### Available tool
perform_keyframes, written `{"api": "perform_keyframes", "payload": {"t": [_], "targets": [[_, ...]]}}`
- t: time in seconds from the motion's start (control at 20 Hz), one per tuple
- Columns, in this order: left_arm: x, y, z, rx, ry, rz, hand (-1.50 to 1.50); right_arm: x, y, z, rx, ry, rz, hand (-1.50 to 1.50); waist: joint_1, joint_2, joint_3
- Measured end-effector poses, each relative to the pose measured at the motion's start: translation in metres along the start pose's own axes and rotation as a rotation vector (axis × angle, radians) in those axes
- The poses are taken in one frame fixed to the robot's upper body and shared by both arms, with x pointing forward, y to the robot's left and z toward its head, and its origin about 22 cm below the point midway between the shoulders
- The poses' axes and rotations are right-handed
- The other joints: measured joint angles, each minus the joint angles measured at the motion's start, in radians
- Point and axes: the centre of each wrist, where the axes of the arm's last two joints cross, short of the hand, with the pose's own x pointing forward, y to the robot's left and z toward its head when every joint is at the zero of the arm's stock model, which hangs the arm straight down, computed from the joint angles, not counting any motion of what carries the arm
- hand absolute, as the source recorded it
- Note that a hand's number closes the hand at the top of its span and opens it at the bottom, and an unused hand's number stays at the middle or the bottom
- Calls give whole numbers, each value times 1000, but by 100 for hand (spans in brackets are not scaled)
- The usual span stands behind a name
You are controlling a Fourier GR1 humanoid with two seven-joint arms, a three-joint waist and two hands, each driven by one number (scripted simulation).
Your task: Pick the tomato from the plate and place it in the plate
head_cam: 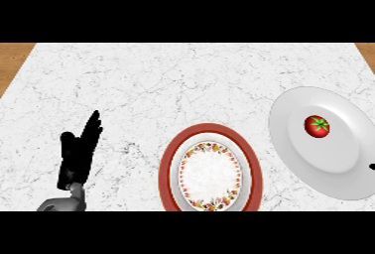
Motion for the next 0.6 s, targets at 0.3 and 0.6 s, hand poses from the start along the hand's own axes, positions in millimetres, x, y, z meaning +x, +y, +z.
{"api": "perform_keyframes", "payload": {"t": [0.3, 0.6], "targets": [[-2, -1, 2, 1, 1, 7, 0, -9, -17, 6, -71, 27, 22, -150, 0, 0, 0], [-1, 3, 6, -3, 5, 4, 0, -18, -29, 7, -95, 49, 40, -150, 1, 0, 0]]}}
